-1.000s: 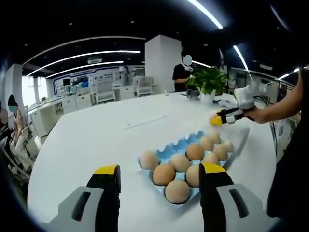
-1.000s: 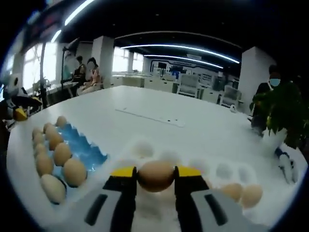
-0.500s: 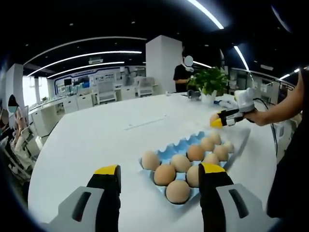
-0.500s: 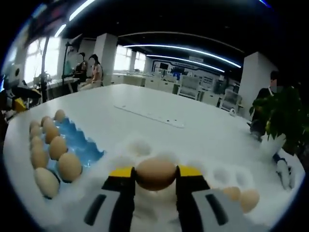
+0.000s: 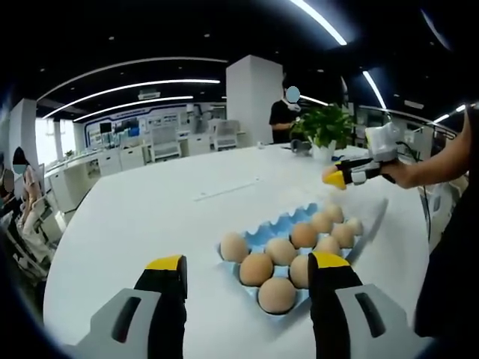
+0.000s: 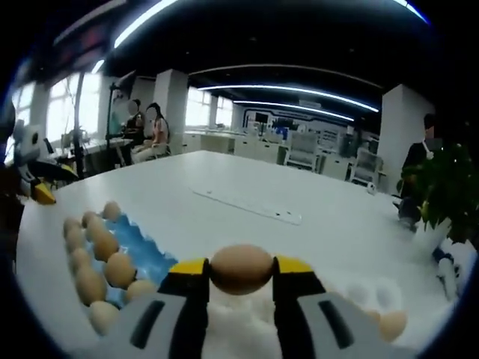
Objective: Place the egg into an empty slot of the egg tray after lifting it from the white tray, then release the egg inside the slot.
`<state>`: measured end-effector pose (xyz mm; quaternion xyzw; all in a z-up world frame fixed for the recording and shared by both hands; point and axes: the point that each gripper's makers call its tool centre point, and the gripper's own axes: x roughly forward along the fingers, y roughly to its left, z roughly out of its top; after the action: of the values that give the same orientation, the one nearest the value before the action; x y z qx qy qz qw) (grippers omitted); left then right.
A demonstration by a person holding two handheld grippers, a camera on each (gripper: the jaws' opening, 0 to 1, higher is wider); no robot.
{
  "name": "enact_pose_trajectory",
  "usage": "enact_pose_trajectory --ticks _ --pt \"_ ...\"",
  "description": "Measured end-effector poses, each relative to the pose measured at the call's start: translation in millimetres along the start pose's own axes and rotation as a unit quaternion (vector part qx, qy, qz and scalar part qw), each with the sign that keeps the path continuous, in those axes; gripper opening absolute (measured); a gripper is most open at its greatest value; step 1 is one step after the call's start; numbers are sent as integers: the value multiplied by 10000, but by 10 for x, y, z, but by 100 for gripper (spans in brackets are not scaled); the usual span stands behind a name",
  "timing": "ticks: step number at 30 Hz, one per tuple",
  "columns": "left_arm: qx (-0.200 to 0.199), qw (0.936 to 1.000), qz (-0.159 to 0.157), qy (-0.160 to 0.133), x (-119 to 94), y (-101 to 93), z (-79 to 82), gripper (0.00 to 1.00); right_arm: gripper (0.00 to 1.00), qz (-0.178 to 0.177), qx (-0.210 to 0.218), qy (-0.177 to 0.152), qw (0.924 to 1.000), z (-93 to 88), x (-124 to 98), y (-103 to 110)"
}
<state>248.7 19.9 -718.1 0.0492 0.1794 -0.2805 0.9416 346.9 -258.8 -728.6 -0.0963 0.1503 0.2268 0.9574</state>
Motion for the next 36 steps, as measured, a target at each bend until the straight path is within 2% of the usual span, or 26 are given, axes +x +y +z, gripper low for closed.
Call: enact_pose_trajectory --ticks 9,20,28,31,36 --pt "11 10000 20 3 -8 29 -6 66 33 545 -26 -140 9984 187 208 457" --pt "9 10000 36 10 -10 39 -3 67 33 1404 -158 -199 9898 389 561 1188" --pt "-2 10000 67 4 -25 63 -1 67 33 1929 -480 13 9800 336 772 1656" --pt "-10 10000 69 -1 -36 66 -2 66 33 2004 -699 85 9772 289 819 1747" --pt "-10 9999 112 25 -54 88 -21 67 33 2113 -773 201 9742 252 898 1830"
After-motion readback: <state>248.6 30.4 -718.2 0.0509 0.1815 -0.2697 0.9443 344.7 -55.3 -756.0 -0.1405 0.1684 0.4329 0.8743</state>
